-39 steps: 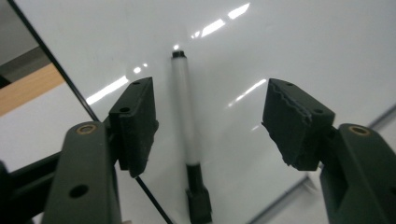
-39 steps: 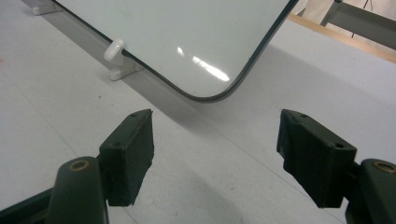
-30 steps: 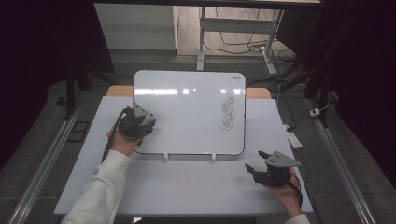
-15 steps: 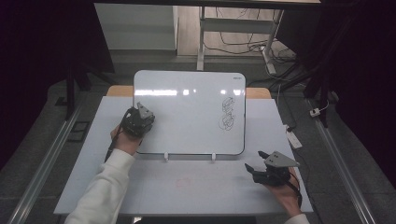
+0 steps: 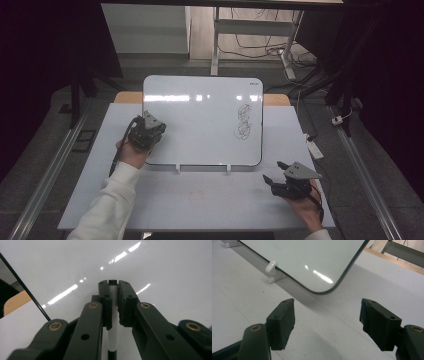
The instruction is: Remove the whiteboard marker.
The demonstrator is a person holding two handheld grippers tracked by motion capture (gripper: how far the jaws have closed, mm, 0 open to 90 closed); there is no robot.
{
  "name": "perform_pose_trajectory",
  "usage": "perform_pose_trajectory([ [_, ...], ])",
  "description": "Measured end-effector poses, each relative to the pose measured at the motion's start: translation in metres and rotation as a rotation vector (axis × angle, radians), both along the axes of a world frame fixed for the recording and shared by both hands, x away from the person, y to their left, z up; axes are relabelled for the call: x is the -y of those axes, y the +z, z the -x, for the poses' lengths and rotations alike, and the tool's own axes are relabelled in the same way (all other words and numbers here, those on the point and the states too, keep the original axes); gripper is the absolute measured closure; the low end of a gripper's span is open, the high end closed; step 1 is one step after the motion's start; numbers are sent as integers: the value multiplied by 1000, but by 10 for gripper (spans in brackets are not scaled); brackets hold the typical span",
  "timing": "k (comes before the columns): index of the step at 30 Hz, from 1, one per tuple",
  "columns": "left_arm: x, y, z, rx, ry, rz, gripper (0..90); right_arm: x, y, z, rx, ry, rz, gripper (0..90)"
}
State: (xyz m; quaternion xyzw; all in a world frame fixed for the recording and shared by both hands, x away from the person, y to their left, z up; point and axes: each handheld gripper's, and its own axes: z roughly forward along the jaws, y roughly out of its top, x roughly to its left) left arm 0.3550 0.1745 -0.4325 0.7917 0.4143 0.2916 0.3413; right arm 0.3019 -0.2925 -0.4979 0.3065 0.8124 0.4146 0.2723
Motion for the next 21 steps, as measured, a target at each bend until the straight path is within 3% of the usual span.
perform_pose_trajectory([
  [9, 0, 17, 28, 8, -144, 162, 815, -5, 0, 1, 3, 11, 1, 281],
  [16, 19, 14, 37, -18, -246, 218, 815, -8, 0, 2, -2, 25, -10, 282],
  [21, 44, 5, 39, -54, -313, 222, 815, -15, 1, 4, -13, 30, -40, 305],
])
